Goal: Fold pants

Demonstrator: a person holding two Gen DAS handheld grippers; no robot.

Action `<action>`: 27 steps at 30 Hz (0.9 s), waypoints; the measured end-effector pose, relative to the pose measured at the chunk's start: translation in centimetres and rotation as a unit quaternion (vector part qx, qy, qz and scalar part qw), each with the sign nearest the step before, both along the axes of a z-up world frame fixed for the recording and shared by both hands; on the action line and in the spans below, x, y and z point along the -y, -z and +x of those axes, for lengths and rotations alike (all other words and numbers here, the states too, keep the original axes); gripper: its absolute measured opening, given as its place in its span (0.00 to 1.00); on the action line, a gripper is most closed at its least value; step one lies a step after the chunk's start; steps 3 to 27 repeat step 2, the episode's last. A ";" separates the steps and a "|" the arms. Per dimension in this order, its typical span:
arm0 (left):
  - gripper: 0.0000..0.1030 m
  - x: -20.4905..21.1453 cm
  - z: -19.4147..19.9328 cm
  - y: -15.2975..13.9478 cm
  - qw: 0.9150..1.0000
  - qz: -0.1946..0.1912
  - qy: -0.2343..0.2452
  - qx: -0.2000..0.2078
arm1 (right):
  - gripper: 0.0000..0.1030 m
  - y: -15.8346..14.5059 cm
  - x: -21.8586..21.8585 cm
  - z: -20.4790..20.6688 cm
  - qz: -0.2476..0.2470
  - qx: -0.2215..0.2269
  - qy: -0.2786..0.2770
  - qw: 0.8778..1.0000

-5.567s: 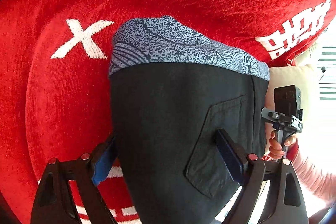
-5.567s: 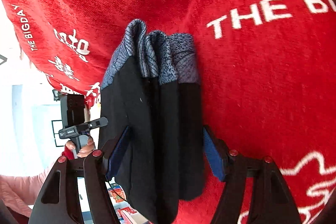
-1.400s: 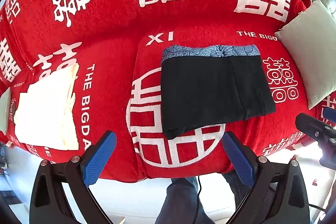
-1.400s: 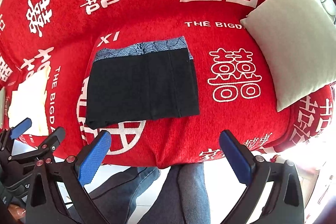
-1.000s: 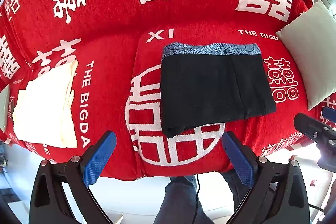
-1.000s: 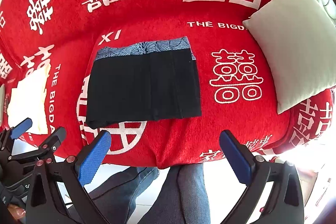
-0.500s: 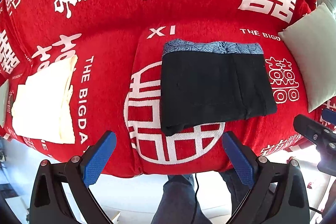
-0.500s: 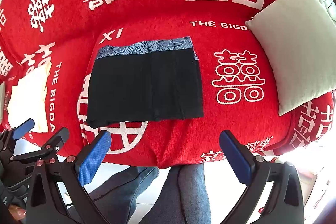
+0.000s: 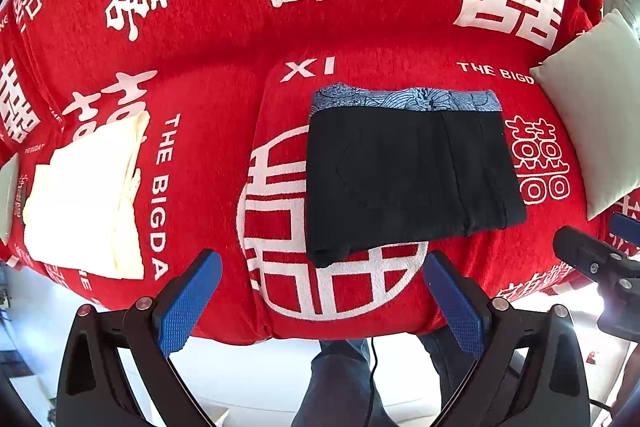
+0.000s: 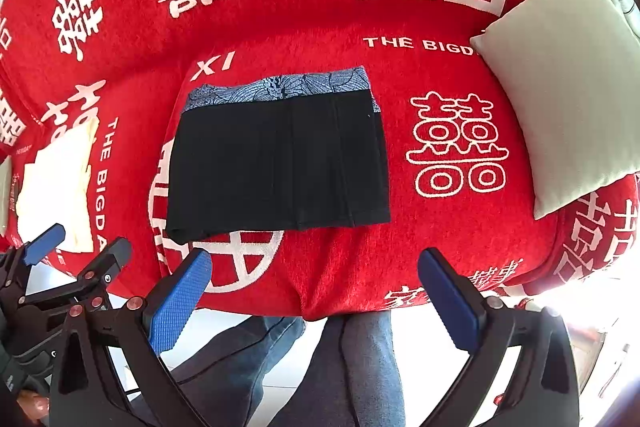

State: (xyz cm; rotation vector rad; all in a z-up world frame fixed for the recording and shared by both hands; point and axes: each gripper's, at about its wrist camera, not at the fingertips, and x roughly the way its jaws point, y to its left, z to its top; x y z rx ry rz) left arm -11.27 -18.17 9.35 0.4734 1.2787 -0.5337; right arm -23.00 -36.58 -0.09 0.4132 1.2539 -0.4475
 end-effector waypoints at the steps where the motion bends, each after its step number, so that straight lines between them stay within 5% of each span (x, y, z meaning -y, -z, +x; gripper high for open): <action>1: 0.98 0.0 0.0 0.0 1.000 0.000 0.000 0.001 | 1.00 0.0 0.0 0.0 0.000 0.000 0.000 1.000; 27: 0.98 0.1 0.0 0.0 1.000 0.002 0.000 0.001 | 1.00 0.0 0.0 0.0 0.000 0.000 0.000 1.000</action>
